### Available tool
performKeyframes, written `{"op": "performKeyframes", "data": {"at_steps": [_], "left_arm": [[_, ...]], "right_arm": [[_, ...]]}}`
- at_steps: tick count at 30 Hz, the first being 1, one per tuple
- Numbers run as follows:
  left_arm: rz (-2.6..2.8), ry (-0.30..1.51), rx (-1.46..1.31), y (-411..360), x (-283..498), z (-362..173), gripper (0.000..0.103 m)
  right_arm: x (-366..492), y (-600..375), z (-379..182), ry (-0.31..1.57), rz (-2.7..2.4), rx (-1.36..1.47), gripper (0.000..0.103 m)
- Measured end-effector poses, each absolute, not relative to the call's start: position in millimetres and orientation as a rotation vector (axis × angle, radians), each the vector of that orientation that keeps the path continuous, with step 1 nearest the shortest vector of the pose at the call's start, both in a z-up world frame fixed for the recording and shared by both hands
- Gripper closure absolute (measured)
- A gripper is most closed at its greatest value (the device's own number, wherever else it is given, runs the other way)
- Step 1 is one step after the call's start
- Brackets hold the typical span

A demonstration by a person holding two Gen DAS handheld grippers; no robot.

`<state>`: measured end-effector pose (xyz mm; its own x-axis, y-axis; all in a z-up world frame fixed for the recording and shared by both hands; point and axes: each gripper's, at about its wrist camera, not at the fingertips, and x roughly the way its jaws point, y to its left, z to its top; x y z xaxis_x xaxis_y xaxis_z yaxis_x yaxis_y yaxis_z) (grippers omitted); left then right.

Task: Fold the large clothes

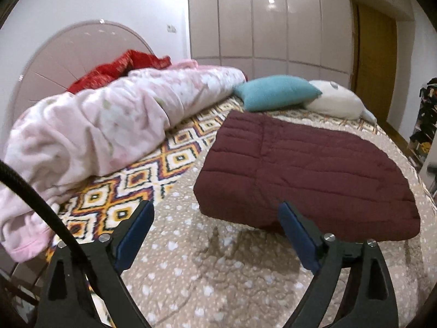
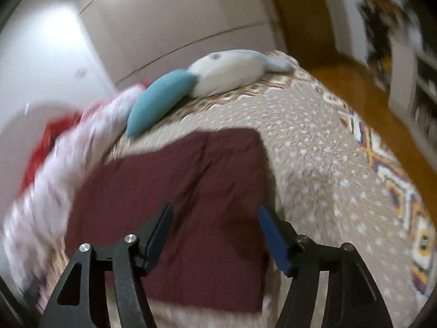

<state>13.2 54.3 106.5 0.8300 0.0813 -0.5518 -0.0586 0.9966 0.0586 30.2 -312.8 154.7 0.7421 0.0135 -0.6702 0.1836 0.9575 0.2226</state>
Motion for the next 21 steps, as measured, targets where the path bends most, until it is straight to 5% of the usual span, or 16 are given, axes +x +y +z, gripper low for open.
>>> {"op": "performKeyframes", "data": {"at_steps": [12,21], "left_arm": [[0.073,0.508,0.023,46,-58,124,0.006],[-0.008,0.498,0.064,29,-98,119,0.001]], "right_arm": [[-31,-230,95,0.804,-0.156,0.168,0.030],[-88,-222,105,0.791,-0.185,0.144,0.027]]}}
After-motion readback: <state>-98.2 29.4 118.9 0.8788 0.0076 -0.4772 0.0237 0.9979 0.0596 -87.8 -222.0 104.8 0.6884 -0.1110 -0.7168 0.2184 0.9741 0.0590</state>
